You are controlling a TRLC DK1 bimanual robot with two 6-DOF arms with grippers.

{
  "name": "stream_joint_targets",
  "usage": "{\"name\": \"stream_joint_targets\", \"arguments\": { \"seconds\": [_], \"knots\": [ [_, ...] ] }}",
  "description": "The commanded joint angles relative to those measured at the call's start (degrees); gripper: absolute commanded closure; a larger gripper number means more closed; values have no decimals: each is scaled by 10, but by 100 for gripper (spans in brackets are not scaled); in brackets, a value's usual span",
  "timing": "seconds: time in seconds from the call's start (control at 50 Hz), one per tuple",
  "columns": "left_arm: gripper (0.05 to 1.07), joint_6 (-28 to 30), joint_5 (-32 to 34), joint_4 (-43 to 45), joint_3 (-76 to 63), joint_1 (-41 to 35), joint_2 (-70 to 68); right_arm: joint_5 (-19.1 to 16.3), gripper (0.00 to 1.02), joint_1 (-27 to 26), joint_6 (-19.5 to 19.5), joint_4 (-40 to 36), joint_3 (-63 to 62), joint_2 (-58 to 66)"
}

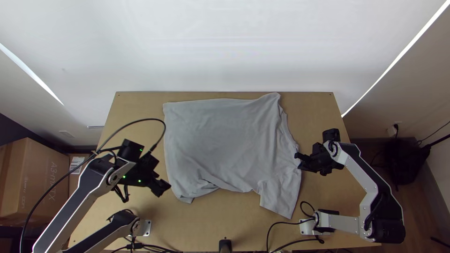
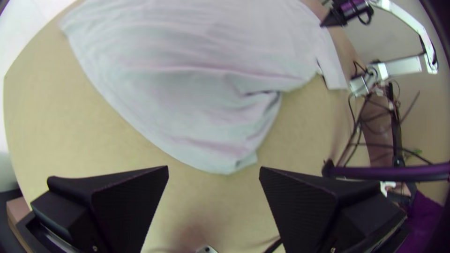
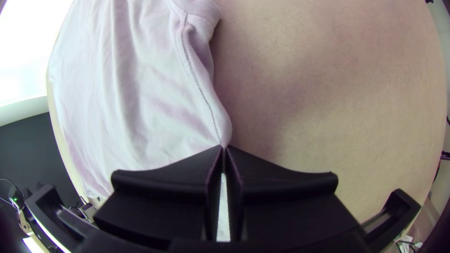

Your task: Fold the t-shirt

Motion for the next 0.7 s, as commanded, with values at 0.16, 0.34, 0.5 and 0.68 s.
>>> {"name": "stream_joint_targets", "arguments": {
  "seconds": [0.16,0.34,0.5,0.68],
  "knots": [
    [11,-83,22,-39,-50,-156,71,-3,100,9,4,-4,-9,-26],
    [15,-128,13,52,-86,-170,120,-3,100,10,9,-4,-9,-33],
    [17,-130,-9,83,-95,-167,145,-3,100,13,12,-5,-11,-42],
    [17,-122,-36,121,-119,-169,160,-3,100,14,13,-4,-16,-50]
  ]
}}
